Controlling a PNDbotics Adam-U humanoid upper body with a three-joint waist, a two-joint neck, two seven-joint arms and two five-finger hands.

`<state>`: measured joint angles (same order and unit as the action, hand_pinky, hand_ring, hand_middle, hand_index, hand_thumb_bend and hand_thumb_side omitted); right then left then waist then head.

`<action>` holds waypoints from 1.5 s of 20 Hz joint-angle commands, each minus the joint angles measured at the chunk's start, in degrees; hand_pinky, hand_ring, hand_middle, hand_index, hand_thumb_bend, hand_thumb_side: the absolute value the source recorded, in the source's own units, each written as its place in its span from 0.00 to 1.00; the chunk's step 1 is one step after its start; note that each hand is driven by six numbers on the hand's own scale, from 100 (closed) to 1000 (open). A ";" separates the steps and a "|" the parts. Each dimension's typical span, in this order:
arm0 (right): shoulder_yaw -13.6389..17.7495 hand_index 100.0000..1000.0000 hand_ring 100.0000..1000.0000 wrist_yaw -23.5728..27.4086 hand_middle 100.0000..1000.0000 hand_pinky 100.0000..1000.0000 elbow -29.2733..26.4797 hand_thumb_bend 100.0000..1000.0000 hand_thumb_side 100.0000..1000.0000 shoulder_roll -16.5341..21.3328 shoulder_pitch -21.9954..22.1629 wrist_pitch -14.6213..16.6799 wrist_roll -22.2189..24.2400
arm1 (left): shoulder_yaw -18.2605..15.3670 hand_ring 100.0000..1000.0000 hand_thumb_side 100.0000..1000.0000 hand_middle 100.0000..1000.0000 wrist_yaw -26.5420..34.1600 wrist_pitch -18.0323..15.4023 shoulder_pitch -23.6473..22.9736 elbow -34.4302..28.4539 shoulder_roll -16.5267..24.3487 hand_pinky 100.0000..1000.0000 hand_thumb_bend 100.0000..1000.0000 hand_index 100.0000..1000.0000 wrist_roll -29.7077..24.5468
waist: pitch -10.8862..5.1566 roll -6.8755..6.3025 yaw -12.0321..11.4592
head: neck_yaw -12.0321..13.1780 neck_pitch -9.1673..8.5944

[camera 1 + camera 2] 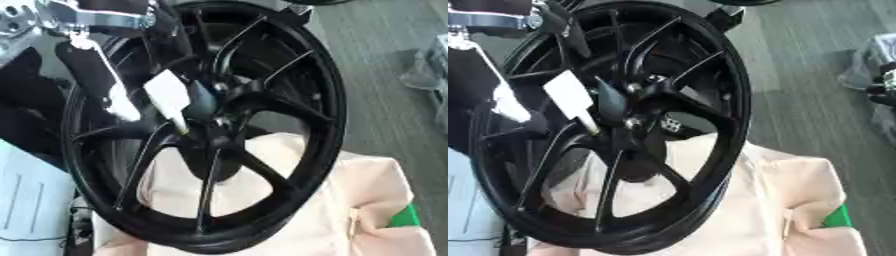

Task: Pull the pin out of the wheel hub.

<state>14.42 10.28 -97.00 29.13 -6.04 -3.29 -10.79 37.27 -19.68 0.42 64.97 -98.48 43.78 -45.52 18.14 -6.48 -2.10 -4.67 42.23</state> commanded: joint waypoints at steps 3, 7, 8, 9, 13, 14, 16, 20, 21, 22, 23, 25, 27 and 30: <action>0.21 0.71 0.63 -0.33 0.58 0.69 -0.45 0.00 0.64 1.88 -0.41 -0.03 0.17 | -0.34 0.76 0.33 0.73 0.52 -0.26 1.21 0.33 0.39 0.76 0.66 0.80 -1.35 | -1.42 0.54 0.09 | 0.36 -0.37; 0.10 0.71 0.63 -0.40 0.58 0.69 -0.44 0.00 0.64 1.89 -0.43 -0.05 0.28 | -0.26 0.76 0.34 0.73 -0.74 0.33 1.61 0.63 0.01 0.76 0.67 0.80 -3.94 | -1.44 0.50 0.15 | 0.54 -0.36; 0.10 0.71 0.63 -0.40 0.58 0.69 -0.45 0.00 0.64 1.89 -0.44 -0.05 0.29 | -0.27 0.76 0.33 0.73 -1.03 0.38 1.64 0.64 -0.04 0.76 0.68 0.80 -4.40 | -1.44 0.49 0.17 | 0.56 -0.38; 0.09 0.71 0.63 -0.40 0.58 0.69 -0.44 0.00 0.64 1.90 -0.46 -0.06 0.29 | -0.25 0.76 0.31 0.73 -1.27 0.35 1.62 0.71 -0.09 0.76 0.67 0.80 -4.87 | -1.45 0.48 0.19 | 0.60 -0.42; -0.01 0.71 0.63 -0.41 0.58 0.69 -0.42 0.00 0.64 1.93 -0.49 -0.10 0.38 | -0.37 0.76 0.29 0.73 -1.25 -0.19 1.55 1.21 -0.27 0.76 0.67 0.80 -5.82 | -1.45 0.47 0.21 | 0.65 -0.51; -0.06 0.71 0.63 -0.43 0.58 0.69 -0.41 0.00 0.65 1.93 -0.47 -0.12 0.42 | -0.40 0.76 0.24 0.73 -1.13 -0.36 1.54 1.30 -0.34 0.76 0.67 0.80 -5.88 | -1.44 0.48 0.20 | 0.68 -0.52; -0.25 0.71 0.63 -0.52 0.58 0.69 -0.35 0.00 0.65 1.91 -0.43 -0.19 0.60 | -0.54 0.76 0.22 0.73 -0.75 -0.77 1.60 1.57 -0.57 0.76 0.66 0.80 -5.79 | -1.41 0.51 0.19 | 0.75 -0.54; -0.33 0.71 0.63 -0.69 0.59 0.69 -0.29 0.00 0.65 1.84 -0.42 -0.27 0.74 | -0.63 0.77 0.20 0.74 -1.12 -1.46 1.75 2.40 -1.03 0.76 0.67 0.82 -5.01 | -1.36 0.57 0.21 | 0.88 -0.61; -0.34 0.71 0.63 -0.70 0.59 0.69 -0.28 0.00 0.65 1.83 -0.42 -0.28 0.75 | -0.62 0.76 0.19 0.73 -1.32 -1.62 1.77 2.61 -1.14 0.76 0.66 0.82 -4.80 | -1.36 0.57 0.22 | 0.92 -0.62; -0.38 0.71 0.63 -0.72 0.59 0.69 -0.28 0.00 0.65 1.81 -0.42 -0.29 0.77 | -0.62 0.76 0.18 0.73 -1.48 -1.76 1.78 2.87 -1.26 0.76 0.66 0.82 -4.60 | -1.35 0.57 0.23 | 0.97 -0.62; -0.40 0.71 0.63 -0.74 0.59 0.69 -0.27 0.00 0.65 1.81 -0.43 -0.30 0.80 | -0.59 0.76 0.18 0.73 -1.60 -1.90 1.79 3.12 -1.37 0.76 0.66 0.82 -4.43 | -1.34 0.57 0.24 | 1.01 -0.61; -0.46 0.71 0.63 -0.77 0.59 0.69 -0.21 0.00 0.65 1.78 -0.43 -0.33 0.83 | -0.51 0.76 0.17 0.73 -1.78 -2.12 1.82 3.54 -1.61 0.76 0.65 0.81 -4.22 | -1.33 0.58 0.29 | 1.13 -0.66; -0.50 0.71 0.63 -0.77 0.59 0.69 -0.18 0.00 0.65 1.73 -0.47 -0.34 0.86 | -0.43 0.76 0.15 0.73 -1.96 -2.35 1.85 4.00 -1.93 0.76 0.65 0.81 -4.04 | -1.32 0.60 0.37 | 1.33 -0.67; -0.58 0.71 0.63 -0.76 0.59 0.69 -0.22 0.00 0.65 1.68 -0.58 -0.33 0.94 | -0.37 0.76 0.11 0.72 -2.24 -2.64 1.90 4.89 -2.47 0.75 0.62 0.80 -3.57 | -1.30 0.65 0.50 | 1.52 -0.68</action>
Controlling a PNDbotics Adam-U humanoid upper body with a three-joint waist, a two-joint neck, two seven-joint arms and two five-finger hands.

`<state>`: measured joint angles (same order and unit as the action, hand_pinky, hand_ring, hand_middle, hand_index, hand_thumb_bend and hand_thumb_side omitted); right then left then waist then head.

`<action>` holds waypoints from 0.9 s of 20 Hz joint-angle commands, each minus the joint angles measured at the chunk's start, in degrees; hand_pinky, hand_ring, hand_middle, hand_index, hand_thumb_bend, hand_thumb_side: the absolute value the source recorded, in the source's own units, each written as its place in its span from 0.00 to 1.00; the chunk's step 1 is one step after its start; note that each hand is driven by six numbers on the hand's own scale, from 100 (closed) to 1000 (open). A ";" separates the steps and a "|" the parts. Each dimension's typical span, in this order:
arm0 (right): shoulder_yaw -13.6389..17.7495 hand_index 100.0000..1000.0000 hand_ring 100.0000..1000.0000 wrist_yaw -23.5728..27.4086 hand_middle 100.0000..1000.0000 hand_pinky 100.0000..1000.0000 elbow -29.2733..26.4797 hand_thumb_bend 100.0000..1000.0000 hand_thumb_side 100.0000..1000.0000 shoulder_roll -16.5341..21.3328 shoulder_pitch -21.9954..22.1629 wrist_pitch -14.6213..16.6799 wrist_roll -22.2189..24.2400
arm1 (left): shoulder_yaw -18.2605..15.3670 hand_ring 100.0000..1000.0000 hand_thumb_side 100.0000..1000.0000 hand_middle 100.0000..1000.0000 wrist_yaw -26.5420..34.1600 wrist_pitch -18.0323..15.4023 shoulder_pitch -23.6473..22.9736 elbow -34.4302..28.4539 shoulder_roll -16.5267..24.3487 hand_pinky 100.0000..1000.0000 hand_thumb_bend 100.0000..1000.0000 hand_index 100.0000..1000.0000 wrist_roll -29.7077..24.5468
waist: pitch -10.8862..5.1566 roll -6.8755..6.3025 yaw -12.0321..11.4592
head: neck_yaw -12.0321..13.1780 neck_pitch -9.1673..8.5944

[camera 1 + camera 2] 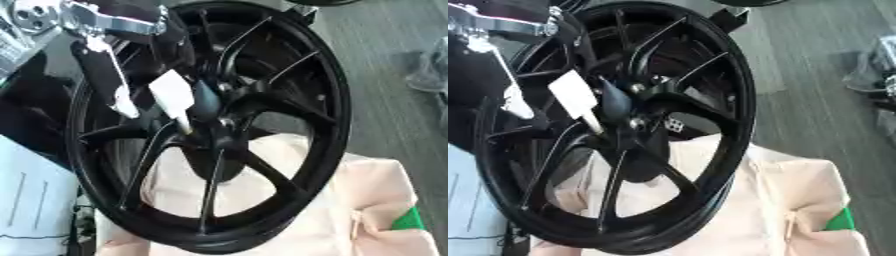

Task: Pull the pin out of the wheel hub.

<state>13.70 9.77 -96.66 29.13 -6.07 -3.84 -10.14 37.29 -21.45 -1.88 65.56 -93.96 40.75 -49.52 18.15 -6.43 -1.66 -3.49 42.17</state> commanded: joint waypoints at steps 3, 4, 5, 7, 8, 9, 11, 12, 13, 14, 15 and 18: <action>0.08 0.71 0.63 -0.29 0.59 0.69 -0.52 0.00 0.65 1.60 -0.59 0.14 0.33 | -0.25 0.76 0.09 0.71 0.01 -0.43 1.47 1.43 -0.34 0.75 0.59 0.78 1.18 | -1.25 0.67 0.16 | 0.40 -0.56; 0.07 0.71 0.63 -0.30 0.59 0.69 -0.51 0.00 0.65 1.57 -0.60 0.12 0.32 | -0.16 0.75 0.09 0.71 0.24 -0.52 1.54 1.67 -0.52 0.75 0.59 0.78 1.37 | -1.23 0.67 0.19 | 0.42 -0.52; 0.06 0.71 0.63 -0.30 0.59 0.69 -0.51 0.00 0.66 1.55 -0.61 0.10 0.32 | -0.09 0.75 0.07 0.71 0.38 -0.61 1.59 1.88 -0.64 0.74 0.59 0.77 1.50 | -1.22 0.68 0.21 | 0.43 -0.49; -0.02 0.71 0.63 -0.33 0.59 0.69 -0.50 0.00 0.66 1.53 -0.61 0.07 0.36 | -0.04 0.75 0.06 0.70 0.45 -0.77 1.66 2.27 -0.90 0.74 0.57 0.76 1.74 | -1.19 0.68 0.24 | 0.46 -0.44; -0.08 0.71 0.63 -0.36 0.59 0.69 -0.49 0.00 0.66 1.51 -0.59 0.05 0.42 | -0.06 0.74 0.05 0.68 0.57 -0.82 1.68 2.53 -1.09 0.73 0.55 0.74 2.04 | -1.18 0.69 0.25 | 0.49 -0.41; -0.13 0.71 0.63 -0.40 0.59 0.69 -0.48 0.00 0.66 1.50 -0.59 0.03 0.47 | -0.09 0.73 0.04 0.67 0.82 -0.81 1.67 2.79 -1.24 0.72 0.53 0.73 2.45 | -1.16 0.71 0.25 | 0.50 -0.41; -0.18 0.71 0.63 -0.46 0.59 0.69 -0.47 0.00 0.66 1.48 -0.58 0.01 0.53 | -0.12 0.72 0.01 0.66 1.63 -0.49 1.62 3.34 -1.46 0.71 0.50 0.68 3.41 | -1.15 0.73 0.27 | 0.55 -0.37; -0.17 0.71 0.63 -0.48 0.59 0.69 -0.47 0.00 0.66 1.47 -0.58 0.00 0.52 | -0.10 0.72 0.00 0.64 2.00 -0.33 1.61 3.53 -1.54 0.71 0.47 0.63 3.83 | -1.15 0.74 0.28 | 0.59 -0.36; -0.17 0.71 0.63 -0.51 0.59 0.69 -0.47 0.00 0.66 1.47 -0.59 -0.02 0.51 | -0.06 0.71 0.00 0.63 2.36 -0.15 1.57 3.70 -1.55 0.71 0.45 0.59 4.12 | -1.15 0.75 0.28 | 0.59 -0.34; -0.17 0.71 0.63 -0.54 0.59 0.69 -0.47 0.00 0.66 1.48 -0.58 -0.04 0.49 | -0.09 0.70 0.00 0.61 2.80 0.06 1.51 3.84 -1.54 0.70 0.42 0.52 4.29 | -1.15 0.75 0.28 | 0.59 -0.32; -0.17 0.71 0.63 -0.57 0.59 0.69 -0.47 0.00 0.66 1.49 -0.57 -0.07 0.48 | -0.17 0.69 0.00 0.58 3.22 0.28 1.49 3.90 -1.50 0.70 0.39 0.45 4.41 | -1.16 0.75 0.27 | 0.60 -0.30; -0.21 0.71 0.63 -0.66 0.59 0.69 -0.47 0.00 0.66 1.51 -0.52 -0.18 0.47 | -0.58 0.68 0.00 0.56 3.92 0.86 1.47 3.63 -1.19 0.69 0.38 0.37 4.63 | -1.17 0.72 0.24 | 0.59 -0.25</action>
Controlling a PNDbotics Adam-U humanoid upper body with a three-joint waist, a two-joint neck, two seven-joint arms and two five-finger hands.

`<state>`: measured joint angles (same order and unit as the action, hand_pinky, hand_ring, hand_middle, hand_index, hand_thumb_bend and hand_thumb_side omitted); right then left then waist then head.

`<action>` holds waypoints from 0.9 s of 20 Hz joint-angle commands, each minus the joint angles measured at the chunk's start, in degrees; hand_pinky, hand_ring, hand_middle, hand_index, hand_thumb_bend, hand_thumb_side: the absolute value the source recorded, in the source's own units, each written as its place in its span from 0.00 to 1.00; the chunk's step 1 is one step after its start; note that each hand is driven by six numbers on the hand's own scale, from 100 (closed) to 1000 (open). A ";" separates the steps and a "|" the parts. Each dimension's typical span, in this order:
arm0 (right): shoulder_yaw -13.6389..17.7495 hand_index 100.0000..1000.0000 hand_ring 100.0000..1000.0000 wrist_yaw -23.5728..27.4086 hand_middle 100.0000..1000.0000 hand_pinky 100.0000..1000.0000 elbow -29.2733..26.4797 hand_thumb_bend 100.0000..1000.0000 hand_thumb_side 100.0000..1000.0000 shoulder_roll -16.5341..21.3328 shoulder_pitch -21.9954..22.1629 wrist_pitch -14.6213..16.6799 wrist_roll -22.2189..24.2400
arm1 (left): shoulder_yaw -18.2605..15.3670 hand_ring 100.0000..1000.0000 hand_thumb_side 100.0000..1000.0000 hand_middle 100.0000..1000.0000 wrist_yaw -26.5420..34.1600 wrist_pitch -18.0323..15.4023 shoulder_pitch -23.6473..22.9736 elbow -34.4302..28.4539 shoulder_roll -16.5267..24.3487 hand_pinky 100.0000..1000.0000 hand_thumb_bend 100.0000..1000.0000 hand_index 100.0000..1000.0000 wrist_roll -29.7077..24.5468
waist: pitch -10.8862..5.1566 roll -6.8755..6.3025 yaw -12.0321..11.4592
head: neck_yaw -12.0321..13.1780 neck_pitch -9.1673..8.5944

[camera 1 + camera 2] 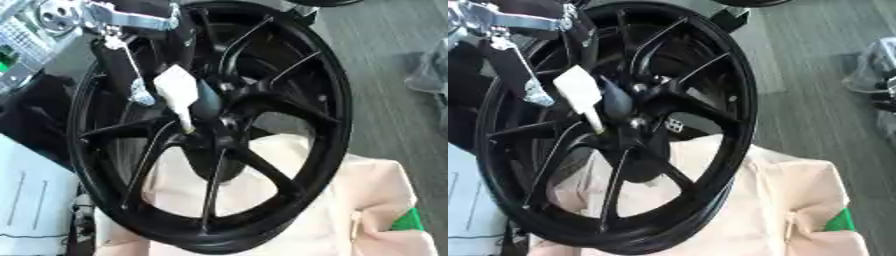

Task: Pull the pin out of the wheel hub.

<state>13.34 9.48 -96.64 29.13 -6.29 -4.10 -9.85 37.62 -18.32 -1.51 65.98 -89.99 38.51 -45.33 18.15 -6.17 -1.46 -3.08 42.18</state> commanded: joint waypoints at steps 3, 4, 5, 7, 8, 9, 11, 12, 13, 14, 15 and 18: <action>0.20 0.71 0.63 -0.39 0.59 0.69 -0.51 0.00 0.66 1.52 -0.31 0.03 0.13 | -1.78 0.67 0.00 0.54 1.71 1.09 0.88 -1.11 1.76 0.68 0.37 0.28 0.39 | -1.19 0.44 0.07 | 0.11 -0.20; 0.23 0.71 0.63 -0.38 0.59 0.69 -0.51 0.00 0.66 1.52 -0.30 0.00 0.08 | -2.35 0.66 0.00 0.54 2.16 1.40 0.80 -1.59 2.16 0.68 0.37 0.27 0.52 | -1.20 0.43 0.06 | 0.09 -0.15; 0.24 0.71 0.63 -0.37 0.59 0.69 -0.51 0.00 0.66 1.53 -0.29 -0.02 0.03 | -2.84 0.66 0.00 0.53 2.54 1.76 0.75 -2.07 2.51 0.68 0.37 0.26 0.69 | -1.21 0.42 0.05 | 0.07 -0.14; 0.25 0.72 0.63 -0.38 0.59 0.69 -0.52 0.00 0.66 1.55 -0.23 -0.05 -0.01 | -4.28 0.66 0.00 0.53 3.29 2.42 0.68 -3.31 3.47 0.67 0.36 0.24 1.33 | -1.23 0.39 -0.03 | -0.01 -0.14; 0.26 0.72 0.64 -0.38 0.59 0.69 -0.52 0.00 0.66 1.56 -0.20 -0.06 -0.03 | -4.96 0.65 0.00 0.52 3.68 2.79 0.60 -3.99 3.95 0.67 0.36 0.24 1.65 | -1.24 0.38 -0.06 | -0.04 -0.15; 0.28 0.72 0.64 -0.38 0.59 0.69 -0.51 0.00 0.66 1.56 -0.16 -0.07 -0.06 | -5.80 0.65 0.00 0.52 4.09 3.18 0.49 -4.72 4.50 0.67 0.36 0.24 2.09 | -1.24 0.38 -0.10 | -0.08 -0.16; 0.30 0.72 0.64 -0.38 0.59 0.69 -0.52 0.00 0.66 1.58 -0.12 -0.07 -0.10 | -7.52 0.65 0.00 0.52 4.83 3.97 0.07 -6.28 5.73 0.66 0.36 0.23 2.99 | -1.24 0.38 -0.16 | -0.12 -0.17; 0.31 0.72 0.64 -0.38 0.59 0.69 -0.54 0.00 0.66 1.58 -0.11 -0.07 -0.11 | -8.32 0.65 0.00 0.52 5.18 4.36 -0.24 -7.02 6.34 0.66 0.36 0.23 3.39 | -1.23 0.38 -0.18 | -0.13 -0.16; 0.35 0.72 0.64 -0.37 0.59 0.69 -0.53 0.00 0.66 1.57 -0.09 -0.08 -0.14 | -9.24 0.65 0.00 0.52 5.55 4.80 -0.64 -7.73 7.06 0.66 0.36 0.24 3.87 | -1.22 0.39 -0.23 | -0.18 -0.18; 0.38 0.72 0.64 -0.36 0.59 0.69 -0.52 0.00 0.66 1.56 -0.05 -0.09 -0.18 | -10.04 0.65 0.00 0.51 5.89 5.24 -1.03 -8.38 7.74 0.66 0.36 0.24 4.27 | -1.21 0.41 -0.31 | -0.25 -0.19; 0.43 0.72 0.64 -0.36 0.59 0.69 -0.52 0.00 0.66 1.54 0.00 -0.08 -0.23 | -11.17 0.65 0.00 0.51 6.28 5.72 -1.53 -9.02 8.56 0.66 0.36 0.24 4.91 | -1.18 0.43 -0.39 | -0.29 -0.21; 0.56 0.72 0.64 -0.41 0.59 0.69 -0.49 0.00 0.66 1.47 0.21 -0.07 -0.36 | -15.30 0.64 0.00 0.50 7.63 7.25 -3.55 -10.64 11.26 0.65 0.34 0.23 7.33 | -1.11 0.55 -0.78 | -0.60 -0.22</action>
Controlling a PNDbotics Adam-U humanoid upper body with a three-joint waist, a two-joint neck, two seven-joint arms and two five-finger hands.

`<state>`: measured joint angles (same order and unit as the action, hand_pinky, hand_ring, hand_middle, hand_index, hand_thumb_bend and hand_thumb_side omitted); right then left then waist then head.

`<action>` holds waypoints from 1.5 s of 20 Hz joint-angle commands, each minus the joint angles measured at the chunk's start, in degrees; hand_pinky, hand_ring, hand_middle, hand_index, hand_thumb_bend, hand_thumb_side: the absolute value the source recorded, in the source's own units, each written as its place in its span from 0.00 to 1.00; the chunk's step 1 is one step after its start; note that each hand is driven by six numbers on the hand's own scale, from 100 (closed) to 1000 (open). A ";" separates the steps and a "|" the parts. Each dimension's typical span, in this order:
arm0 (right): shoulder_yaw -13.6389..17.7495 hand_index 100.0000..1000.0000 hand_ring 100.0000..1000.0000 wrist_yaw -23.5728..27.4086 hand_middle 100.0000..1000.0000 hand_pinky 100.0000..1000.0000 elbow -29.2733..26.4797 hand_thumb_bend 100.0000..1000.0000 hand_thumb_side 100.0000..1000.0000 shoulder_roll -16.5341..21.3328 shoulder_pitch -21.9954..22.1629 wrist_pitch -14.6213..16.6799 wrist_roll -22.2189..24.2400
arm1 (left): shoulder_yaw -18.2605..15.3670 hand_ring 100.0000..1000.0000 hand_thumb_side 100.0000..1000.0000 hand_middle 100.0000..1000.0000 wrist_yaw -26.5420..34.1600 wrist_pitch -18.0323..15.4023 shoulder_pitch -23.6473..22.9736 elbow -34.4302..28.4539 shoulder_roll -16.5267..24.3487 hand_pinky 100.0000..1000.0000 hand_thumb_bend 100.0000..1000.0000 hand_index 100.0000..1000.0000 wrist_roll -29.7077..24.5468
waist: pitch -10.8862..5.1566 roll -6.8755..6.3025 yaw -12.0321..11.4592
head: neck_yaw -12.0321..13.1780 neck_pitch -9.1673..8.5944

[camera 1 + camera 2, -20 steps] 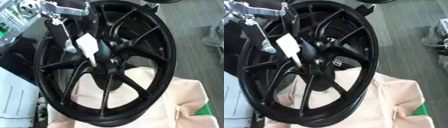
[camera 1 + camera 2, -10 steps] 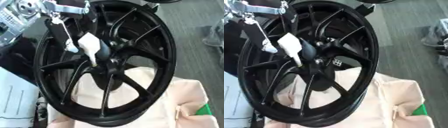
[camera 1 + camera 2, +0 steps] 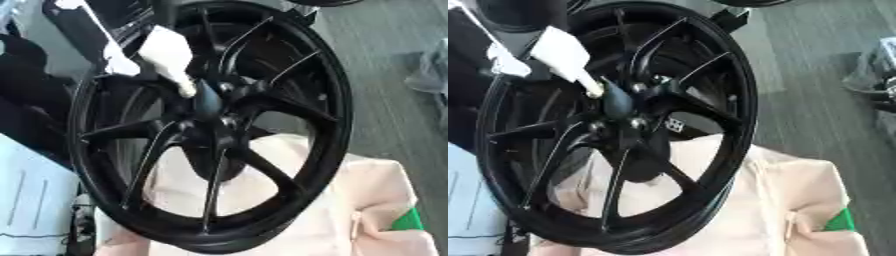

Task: Pull the pin out of the wheel hub.

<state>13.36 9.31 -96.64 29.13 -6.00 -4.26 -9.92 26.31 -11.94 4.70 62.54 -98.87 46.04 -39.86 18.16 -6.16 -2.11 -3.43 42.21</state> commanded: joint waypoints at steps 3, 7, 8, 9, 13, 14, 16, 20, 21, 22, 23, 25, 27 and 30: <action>0.55 0.72 0.64 -0.26 0.59 0.69 -0.53 0.00 0.66 1.48 -0.11 0.11 -0.30 | -7.89 0.64 0.00 0.50 2.88 1.94 -2.55 -3.53 6.14 0.65 0.34 0.23 4.53 | -1.00 0.51 -0.08 | -0.14 -0.37; 0.50 0.72 0.64 -0.27 0.59 0.69 -0.54 0.00 0.66 1.50 -0.18 0.10 -0.24 | -8.74 0.64 0.00 0.50 3.70 2.54 -3.44 -4.67 6.93 0.65 0.34 0.23 5.54 | -0.97 0.47 0.02 | -0.04 -0.41; 0.50 0.72 0.64 -0.27 0.59 0.69 -0.54 0.00 0.66 1.50 -0.18 0.10 -0.24 | -8.77 0.64 0.00 0.50 3.75 2.63 -3.48 -4.77 6.97 0.65 0.34 0.23 5.58 | -0.97 0.47 0.03 | -0.04 -0.41; 0.50 0.72 0.64 -0.27 0.59 0.69 -0.54 0.00 0.66 1.50 -0.19 0.10 -0.24 | -8.78 0.64 0.00 0.50 3.78 2.68 -3.50 -4.83 7.00 0.65 0.34 0.23 5.60 | -0.97 0.47 0.03 | -0.04 -0.41; 2.38 0.72 0.64 -0.34 0.59 0.69 -0.52 0.00 0.66 1.22 1.20 0.40 -1.76 | -12.53 0.63 0.00 0.49 1.52 5.05 -7.26 -1.17 10.75 0.63 0.33 0.24 7.92 | -0.59 1.07 -2.99 | -3.13 -0.77; 2.29 0.72 0.64 -0.30 0.59 0.69 -0.59 0.00 0.66 1.20 1.14 0.40 -1.82 | -14.14 0.63 0.00 0.49 0.58 6.04 -8.87 0.44 12.35 0.63 0.33 0.24 8.91 | -0.57 1.15 -2.91 | -2.82 -0.77; 2.27 0.72 0.64 -0.25 0.59 0.69 -0.59 0.00 0.66 0.95 1.02 0.38 -1.85 | -17.28 0.62 0.00 0.48 -0.01 7.62 -12.01 3.50 14.58 0.62 0.22 0.25 10.84 | -0.30 1.45 -2.60 | -3.12 -1.24; 3.47 0.72 0.64 -0.19 0.59 0.69 -0.67 0.00 0.65 0.48 1.71 0.62 -3.09 | -23.73 0.62 0.00 0.48 -3.33 11.35 -18.47 9.90 15.32 0.62 0.24 0.26 14.81 | 0.12 2.44 -4.73 | -4.60 -1.79; 3.42 0.72 0.64 -0.17 0.59 0.69 -0.72 0.00 0.65 0.50 1.64 0.63 -3.10 | -25.43 0.62 0.00 0.48 -4.36 12.38 -20.16 11.59 15.10 0.62 0.24 0.26 15.85 | 0.13 2.39 -4.51 | -4.30 -1.77; 3.28 0.72 0.64 -0.16 0.59 0.69 -0.76 0.00 0.65 0.53 1.53 0.61 -3.03 | -27.07 0.62 0.00 0.48 -5.18 13.39 -21.81 13.23 14.86 0.62 0.24 0.26 16.87 | 0.10 2.31 -4.14 | -3.89 -1.74; 3.06 0.72 0.64 -0.15 0.59 0.69 -0.78 0.00 0.65 0.58 1.37 0.57 -2.88 | -28.70 0.62 0.00 0.48 -5.31 14.39 -23.43 14.86 14.73 0.62 0.24 0.26 17.87 | 0.05 2.19 -3.65 | -3.40 -1.68; 2.58 0.72 0.64 -0.14 0.59 0.69 -0.80 0.00 0.65 0.68 1.00 0.49 -2.48 | -31.87 0.62 0.00 0.48 -4.19 14.86 -26.60 18.00 14.94 0.62 0.24 0.26 19.82 | -0.05 1.97 -2.65 | -2.45 -1.58; 2.30 0.71 0.64 -0.13 0.59 0.69 -0.77 0.00 0.65 0.71 0.69 0.42 -2.17 | -34.70 0.66 0.00 0.54 -2.76 13.66 -29.69 20.33 15.22 0.65 0.28 0.41 21.74 | -0.01 1.85 -2.03 | -1.84 -1.69; 2.16 0.71 0.64 0.00 0.59 0.69 -0.78 0.00 0.65 0.70 0.28 0.37 -1.99 | -35.44 0.71 0.00 0.62 -0.30 12.03 -32.81 24.71 14.32 0.68 0.30 0.60 23.57 | 0.03 1.79 -1.44 | -1.45 -1.76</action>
<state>15.42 9.28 -96.65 28.51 -5.36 -3.94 -12.12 -7.44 -13.16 17.29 29.36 -75.33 58.67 -17.27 19.29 -4.40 -3.54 -5.24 41.14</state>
